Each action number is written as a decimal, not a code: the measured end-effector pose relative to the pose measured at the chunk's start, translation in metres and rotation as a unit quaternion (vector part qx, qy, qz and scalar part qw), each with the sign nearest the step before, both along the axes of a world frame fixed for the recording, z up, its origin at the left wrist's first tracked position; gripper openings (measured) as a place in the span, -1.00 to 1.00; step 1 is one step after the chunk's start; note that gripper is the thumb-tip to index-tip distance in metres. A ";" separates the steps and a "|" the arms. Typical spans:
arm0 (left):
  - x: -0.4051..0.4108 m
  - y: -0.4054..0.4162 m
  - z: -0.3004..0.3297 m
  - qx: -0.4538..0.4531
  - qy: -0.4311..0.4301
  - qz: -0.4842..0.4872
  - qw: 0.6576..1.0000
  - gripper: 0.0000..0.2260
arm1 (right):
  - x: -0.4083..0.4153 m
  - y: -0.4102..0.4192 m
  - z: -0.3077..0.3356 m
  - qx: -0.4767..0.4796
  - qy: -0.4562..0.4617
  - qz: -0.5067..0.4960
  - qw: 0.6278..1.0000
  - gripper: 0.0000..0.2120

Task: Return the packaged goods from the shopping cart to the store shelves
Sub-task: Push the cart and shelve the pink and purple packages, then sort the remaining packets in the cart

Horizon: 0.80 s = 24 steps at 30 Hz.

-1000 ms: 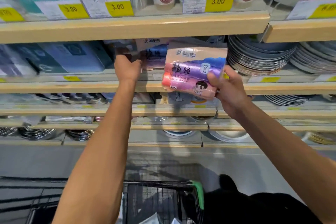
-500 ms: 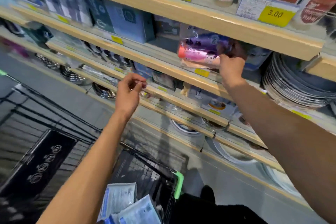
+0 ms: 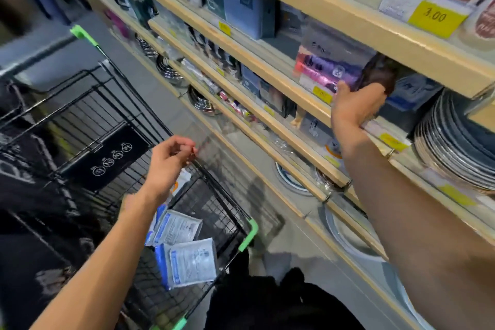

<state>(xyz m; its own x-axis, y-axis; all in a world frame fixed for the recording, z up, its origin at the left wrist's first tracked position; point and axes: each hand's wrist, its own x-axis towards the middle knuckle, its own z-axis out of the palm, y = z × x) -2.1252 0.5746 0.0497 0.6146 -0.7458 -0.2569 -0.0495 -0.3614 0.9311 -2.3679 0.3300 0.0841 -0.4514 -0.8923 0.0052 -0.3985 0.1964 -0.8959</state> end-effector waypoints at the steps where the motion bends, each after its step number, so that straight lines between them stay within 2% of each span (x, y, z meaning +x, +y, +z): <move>1: -0.009 0.001 0.002 0.006 -0.002 -0.001 1.000 -0.86 | -0.002 0.006 0.001 -0.040 0.003 -0.003 0.999 -0.57; 2: -0.016 0.002 0.003 0.013 -0.001 -0.002 1.000 -0.87 | -0.003 0.015 0.003 -0.090 0.000 0.009 0.996 -0.69; 3: -0.023 0.001 0.005 0.014 0.002 -0.003 1.000 -0.87 | -0.003 0.024 0.004 -0.141 -0.004 0.030 0.990 -0.72; 5: -0.036 -0.002 0.008 0.007 0.019 0.002 1.000 -0.87 | 0.002 0.045 0.002 -0.188 -0.021 0.097 0.977 -0.68; 9: -0.048 -0.007 0.008 0.000 0.039 0.002 0.999 -0.84 | 0.032 0.091 -0.015 -0.132 -0.052 0.274 0.951 -0.83; 12: -0.044 0.004 -0.003 -0.007 0.065 0.001 0.998 -0.84 | 0.061 0.126 -0.038 -0.054 -0.023 0.405 0.912 -0.87; 15: -0.029 0.042 -0.027 0.001 0.108 0.055 0.993 -0.86 | 0.098 0.166 -0.078 0.057 0.017 0.529 0.846 -0.83; 18: -0.005 0.096 -0.072 0.063 0.161 0.108 0.979 -0.86 | 0.131 0.207 -0.117 0.166 0.037 0.605 0.778 -0.74; 20: 0.012 0.137 -0.108 0.111 0.211 0.146 0.960 -0.93 | 0.145 0.233 -0.136 0.230 0.081 0.655 0.715 -0.83; 23: 0.039 0.185 -0.155 0.174 0.282 0.234 0.914 -0.88 | 0.166 0.257 -0.162 0.293 0.169 0.693 0.636 -0.76; 24: 0.044 0.194 -0.166 0.183 0.297 0.257 0.901 -0.84 | 0.169 0.261 -0.166 0.318 0.173 0.695 0.621 -0.76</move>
